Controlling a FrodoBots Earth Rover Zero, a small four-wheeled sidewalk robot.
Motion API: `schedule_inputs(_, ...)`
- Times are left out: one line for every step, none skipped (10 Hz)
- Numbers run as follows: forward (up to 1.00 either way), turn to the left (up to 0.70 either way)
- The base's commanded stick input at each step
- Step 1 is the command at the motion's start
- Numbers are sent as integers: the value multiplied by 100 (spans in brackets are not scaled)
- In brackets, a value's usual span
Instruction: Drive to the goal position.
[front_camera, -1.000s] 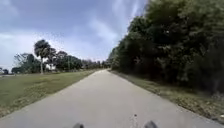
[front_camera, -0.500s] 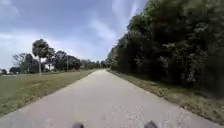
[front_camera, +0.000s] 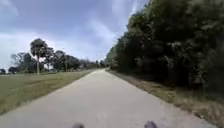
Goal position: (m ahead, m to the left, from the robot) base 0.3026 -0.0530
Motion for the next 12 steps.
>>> schedule_inputs(70, 14)
schedule_inputs(70, 14)
schedule_inputs(70, 14)
schedule_inputs(70, 14)
schedule_inputs(70, 14)
schedule_inputs(70, 14)
schedule_inputs(70, 10)
schedule_inputs(70, 0)
schedule_inputs(70, 0)
schedule_inputs(70, 0)
schedule_inputs(70, 0)
schedule_inputs(70, 0)
